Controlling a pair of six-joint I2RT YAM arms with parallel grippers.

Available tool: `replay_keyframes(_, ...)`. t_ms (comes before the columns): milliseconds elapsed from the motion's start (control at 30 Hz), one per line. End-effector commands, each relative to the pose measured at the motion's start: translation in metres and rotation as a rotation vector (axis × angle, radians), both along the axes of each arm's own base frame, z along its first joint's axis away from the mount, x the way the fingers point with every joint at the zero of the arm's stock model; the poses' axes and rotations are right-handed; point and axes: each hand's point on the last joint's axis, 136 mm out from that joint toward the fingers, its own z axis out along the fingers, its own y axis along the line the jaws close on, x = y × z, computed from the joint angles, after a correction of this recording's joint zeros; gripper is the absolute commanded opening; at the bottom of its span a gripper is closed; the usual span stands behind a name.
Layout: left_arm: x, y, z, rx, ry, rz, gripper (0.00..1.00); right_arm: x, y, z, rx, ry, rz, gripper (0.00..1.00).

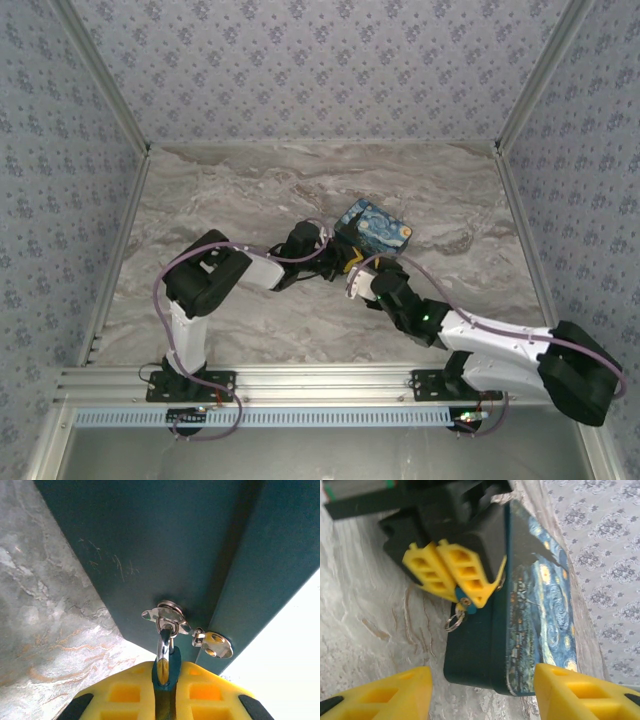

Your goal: Unlock the padlock with the key

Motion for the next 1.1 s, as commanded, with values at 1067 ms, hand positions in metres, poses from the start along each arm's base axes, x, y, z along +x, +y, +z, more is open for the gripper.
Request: replay_keyframes(1067, 0.002, -0.010, 0.031, -0.068, -0.036, -0.026, 0.00, 0.041, 0.027, -0.003, 0.019, -0.057, 0.042, 0.32)
